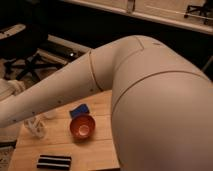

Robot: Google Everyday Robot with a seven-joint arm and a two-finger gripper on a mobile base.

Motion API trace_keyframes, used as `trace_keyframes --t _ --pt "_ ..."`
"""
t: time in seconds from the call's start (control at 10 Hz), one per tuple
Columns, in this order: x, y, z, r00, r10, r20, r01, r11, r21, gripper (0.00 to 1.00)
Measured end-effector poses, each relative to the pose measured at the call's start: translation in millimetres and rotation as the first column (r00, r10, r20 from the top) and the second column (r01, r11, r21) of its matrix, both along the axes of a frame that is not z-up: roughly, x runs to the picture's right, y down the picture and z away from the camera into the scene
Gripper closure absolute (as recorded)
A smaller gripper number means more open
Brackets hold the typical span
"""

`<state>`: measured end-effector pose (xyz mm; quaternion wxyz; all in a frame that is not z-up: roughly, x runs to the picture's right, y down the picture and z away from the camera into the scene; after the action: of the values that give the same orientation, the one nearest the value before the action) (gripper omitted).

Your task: Place the pepper in the ceramic cup

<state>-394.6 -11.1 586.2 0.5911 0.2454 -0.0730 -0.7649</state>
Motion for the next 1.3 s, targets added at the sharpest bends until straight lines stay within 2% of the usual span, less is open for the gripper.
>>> trace_keyframes --t 0.2,0.3,0.5,0.6,0.7,0.9,1.1,1.3 --pt "0.7 -1.3 0.3 1.0 0.001 -0.001 -0.001 1.0 0.002 0.84" --pt "1.7 -8.0 -1.5 1.0 0.002 0.008 -0.002 0.9999 0.015 0.84" --pt "11.5 -42.3 -9.3 0.998 0.0 0.056 -0.004 0.9964 0.085 0.84" --pt "19.1 -60.9 -12.8 0.996 -0.012 0.089 0.001 0.9918 0.128 0.84" --pt "24.6 -71.5 -11.6 0.993 -0.028 0.112 0.01 0.988 0.154 0.84" --pt "16.8 -80.0 -5.6 0.978 -0.095 0.185 0.058 0.9787 0.197 0.84" --pt "8.0 -84.1 10.0 0.96 -0.143 0.241 0.091 0.9724 0.215 0.84" --pt "2.1 -84.4 30.3 0.946 -0.167 0.277 0.11 0.9712 0.212 0.84"
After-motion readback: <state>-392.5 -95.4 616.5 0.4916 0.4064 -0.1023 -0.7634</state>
